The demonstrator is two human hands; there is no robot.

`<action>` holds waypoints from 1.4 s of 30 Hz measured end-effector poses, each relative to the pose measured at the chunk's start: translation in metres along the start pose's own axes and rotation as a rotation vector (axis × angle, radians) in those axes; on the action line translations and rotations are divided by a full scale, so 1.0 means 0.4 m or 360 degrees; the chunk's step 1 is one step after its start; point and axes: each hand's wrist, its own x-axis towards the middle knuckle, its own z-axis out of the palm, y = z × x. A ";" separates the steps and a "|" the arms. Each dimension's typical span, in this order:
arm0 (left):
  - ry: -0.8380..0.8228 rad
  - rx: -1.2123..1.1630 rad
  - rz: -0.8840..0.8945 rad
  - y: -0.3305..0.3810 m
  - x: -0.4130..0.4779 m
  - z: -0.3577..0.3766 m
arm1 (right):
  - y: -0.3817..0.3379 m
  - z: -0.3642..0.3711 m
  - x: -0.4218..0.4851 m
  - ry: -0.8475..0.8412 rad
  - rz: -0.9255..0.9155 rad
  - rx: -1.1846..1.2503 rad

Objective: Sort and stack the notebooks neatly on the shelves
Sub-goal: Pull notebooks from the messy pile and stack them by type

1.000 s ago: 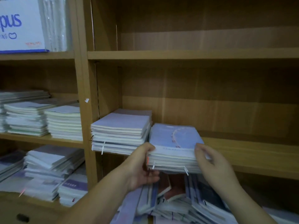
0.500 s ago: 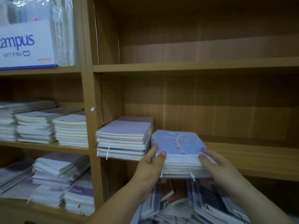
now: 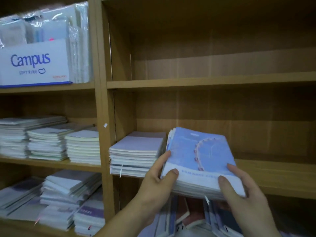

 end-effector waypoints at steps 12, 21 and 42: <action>0.0310 0.0184 0.0054 0.164 0.135 -0.336 | -0.132 0.423 0.099 -0.0432 -0.0109 -0.0007; 0.0377 0.0751 0.0067 0.132 0.233 -0.423 | -0.074 0.514 0.191 -0.0496 -0.0105 -0.0485; 0.0366 0.1059 0.0367 0.033 0.252 -0.519 | -0.033 0.473 0.216 -0.0868 -0.0407 -0.0444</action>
